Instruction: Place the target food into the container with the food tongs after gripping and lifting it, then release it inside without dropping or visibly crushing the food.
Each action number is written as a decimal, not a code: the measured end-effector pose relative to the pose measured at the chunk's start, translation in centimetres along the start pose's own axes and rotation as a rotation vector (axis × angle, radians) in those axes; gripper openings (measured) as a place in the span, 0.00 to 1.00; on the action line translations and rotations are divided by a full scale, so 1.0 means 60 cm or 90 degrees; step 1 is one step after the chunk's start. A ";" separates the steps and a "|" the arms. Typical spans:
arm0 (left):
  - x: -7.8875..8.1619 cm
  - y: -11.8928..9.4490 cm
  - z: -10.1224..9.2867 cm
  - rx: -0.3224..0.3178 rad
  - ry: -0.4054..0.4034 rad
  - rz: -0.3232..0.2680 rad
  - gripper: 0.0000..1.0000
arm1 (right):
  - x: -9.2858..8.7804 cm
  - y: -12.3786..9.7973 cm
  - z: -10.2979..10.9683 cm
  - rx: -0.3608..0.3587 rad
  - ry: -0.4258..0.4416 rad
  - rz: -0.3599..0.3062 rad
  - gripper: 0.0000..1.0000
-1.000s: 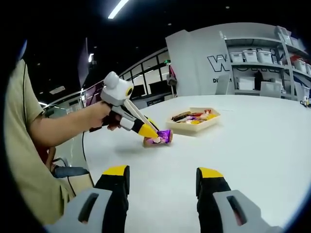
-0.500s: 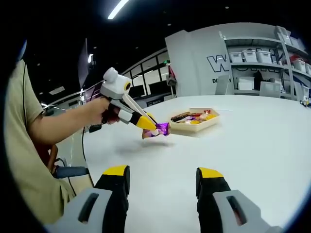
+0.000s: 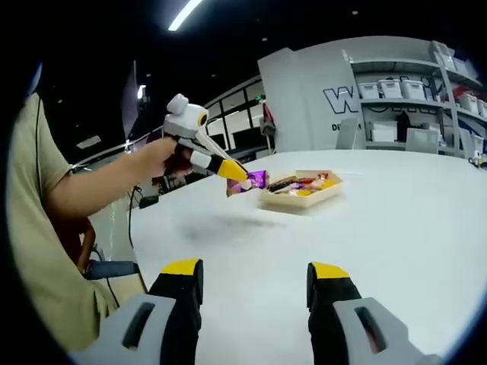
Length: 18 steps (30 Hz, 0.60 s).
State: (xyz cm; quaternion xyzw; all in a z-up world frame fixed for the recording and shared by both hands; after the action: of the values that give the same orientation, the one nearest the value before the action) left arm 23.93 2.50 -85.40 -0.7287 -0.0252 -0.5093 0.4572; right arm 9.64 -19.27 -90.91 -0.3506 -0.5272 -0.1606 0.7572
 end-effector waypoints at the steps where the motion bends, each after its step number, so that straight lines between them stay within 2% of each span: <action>1: 0.004 0.000 0.003 0.000 0.000 -0.001 0.20 | 0.000 0.000 0.000 0.000 0.000 0.000 0.52; 18: 0.056 0.004 0.054 0.024 0.010 -0.009 0.20 | 0.008 -0.007 -0.004 -0.007 -0.004 -0.005 0.52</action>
State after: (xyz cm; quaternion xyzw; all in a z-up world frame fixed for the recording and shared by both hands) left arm 27.99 3.15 -83.17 -0.7156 -0.0367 -0.5176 0.4676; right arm 9.72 -19.68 -90.38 -0.3534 -0.5300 -0.1654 0.7529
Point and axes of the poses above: the point that each gripper's makers call its tool centre point, and the gripper's own axes: y roughly forward along the fingers, z roughly to its left, x roughly out of its top, the point moved 6 cm from there along -y, roughly backward along the fingers, and after that the axes turned 4 degrees about z, right-handed, at the moved point
